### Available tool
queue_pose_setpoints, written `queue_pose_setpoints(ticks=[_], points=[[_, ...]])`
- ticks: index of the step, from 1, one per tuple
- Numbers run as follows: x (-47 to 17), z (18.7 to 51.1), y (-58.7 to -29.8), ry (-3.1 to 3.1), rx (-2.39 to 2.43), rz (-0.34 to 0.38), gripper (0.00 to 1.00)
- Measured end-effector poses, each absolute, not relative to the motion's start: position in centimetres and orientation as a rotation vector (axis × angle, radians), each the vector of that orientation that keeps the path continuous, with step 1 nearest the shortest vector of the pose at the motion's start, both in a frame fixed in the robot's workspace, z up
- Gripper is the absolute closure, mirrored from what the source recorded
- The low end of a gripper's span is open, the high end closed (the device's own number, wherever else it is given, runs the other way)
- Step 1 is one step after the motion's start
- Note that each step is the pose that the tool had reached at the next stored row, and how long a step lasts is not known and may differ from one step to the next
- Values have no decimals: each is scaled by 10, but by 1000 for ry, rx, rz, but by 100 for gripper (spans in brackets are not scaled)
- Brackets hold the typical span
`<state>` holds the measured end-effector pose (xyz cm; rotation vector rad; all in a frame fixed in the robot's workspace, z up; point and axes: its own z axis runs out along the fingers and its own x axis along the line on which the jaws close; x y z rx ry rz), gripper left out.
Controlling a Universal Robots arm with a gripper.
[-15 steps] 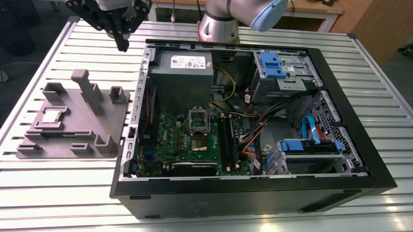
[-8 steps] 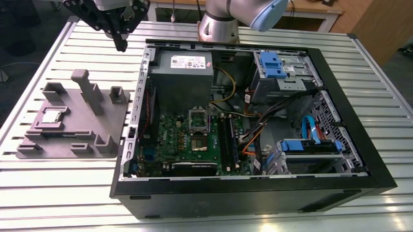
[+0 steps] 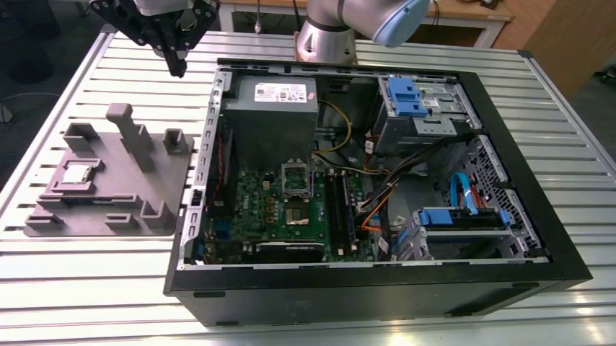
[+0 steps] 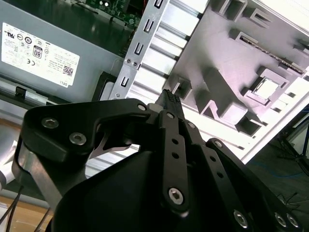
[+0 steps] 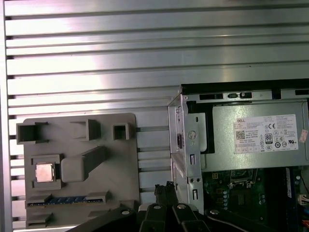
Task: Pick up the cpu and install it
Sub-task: 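Reach for the cpu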
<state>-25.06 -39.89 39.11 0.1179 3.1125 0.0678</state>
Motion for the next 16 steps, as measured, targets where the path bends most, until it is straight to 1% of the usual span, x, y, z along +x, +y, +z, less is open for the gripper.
queue_pose_setpoints(ticks=[16], points=[[-258,391,-399,3113,118,68,90]])
